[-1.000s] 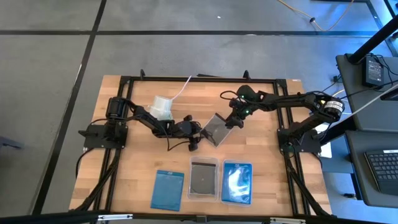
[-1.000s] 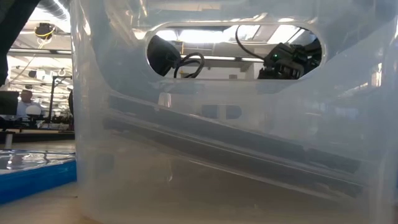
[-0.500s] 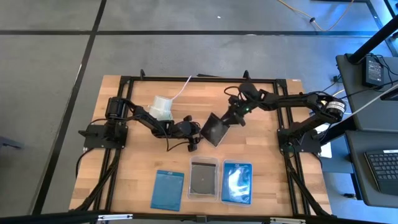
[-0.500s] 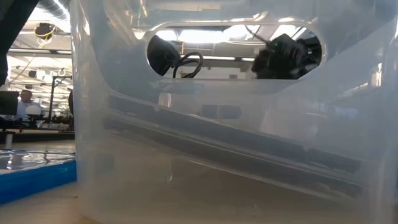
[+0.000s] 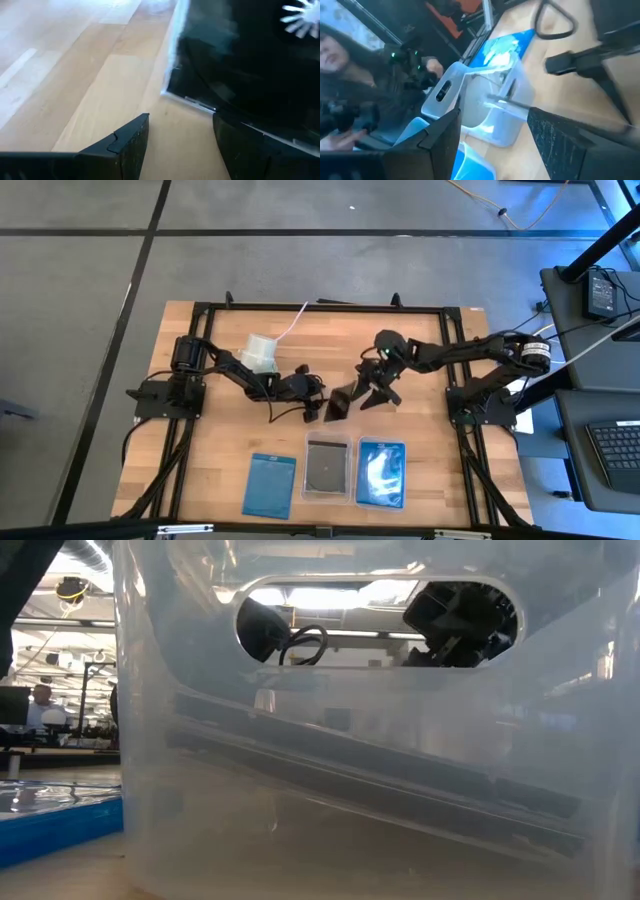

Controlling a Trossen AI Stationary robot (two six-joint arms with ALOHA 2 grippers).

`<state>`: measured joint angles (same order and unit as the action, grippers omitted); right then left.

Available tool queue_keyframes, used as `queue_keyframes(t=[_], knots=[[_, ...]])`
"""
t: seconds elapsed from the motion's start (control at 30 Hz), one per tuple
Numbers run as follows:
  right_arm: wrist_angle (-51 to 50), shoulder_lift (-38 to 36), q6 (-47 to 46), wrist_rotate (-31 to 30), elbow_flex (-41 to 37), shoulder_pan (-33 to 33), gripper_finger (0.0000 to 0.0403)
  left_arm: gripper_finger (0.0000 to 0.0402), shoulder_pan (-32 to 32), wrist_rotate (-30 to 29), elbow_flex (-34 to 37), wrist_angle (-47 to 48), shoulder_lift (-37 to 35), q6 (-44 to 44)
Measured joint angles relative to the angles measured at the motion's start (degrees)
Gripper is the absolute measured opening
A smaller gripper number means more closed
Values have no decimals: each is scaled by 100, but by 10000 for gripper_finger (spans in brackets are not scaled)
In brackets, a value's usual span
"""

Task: Pick & place jewel cases by type
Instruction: Put the black cd case into the left transparent bin

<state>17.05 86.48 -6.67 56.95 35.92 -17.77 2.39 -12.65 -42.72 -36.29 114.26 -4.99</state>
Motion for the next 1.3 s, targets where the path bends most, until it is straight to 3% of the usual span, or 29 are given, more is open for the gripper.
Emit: queue_keyframes(t=[0.37,0.6,0.77,0.87,1.13,1.3], knots=[[592,4,1121,-1045,2,371,240,219,11,-32,-2,-5,0,-29],[743,11,1949,-1373,-4,408,240,219,9,-8,2,-5,0,-29],[629,37,2533,-2828,-33,543,241,219,7,5,3,-7,0,-26],[644,26,2779,-3358,-24,653,241,219,7,10,7,-7,0,-29],[718,26,2777,-3470,-22,756,240,219,2,14,7,-9,0,-35],[756,22,2528,-4134,-20,757,240,219,2,16,9,-8,0,-99]])
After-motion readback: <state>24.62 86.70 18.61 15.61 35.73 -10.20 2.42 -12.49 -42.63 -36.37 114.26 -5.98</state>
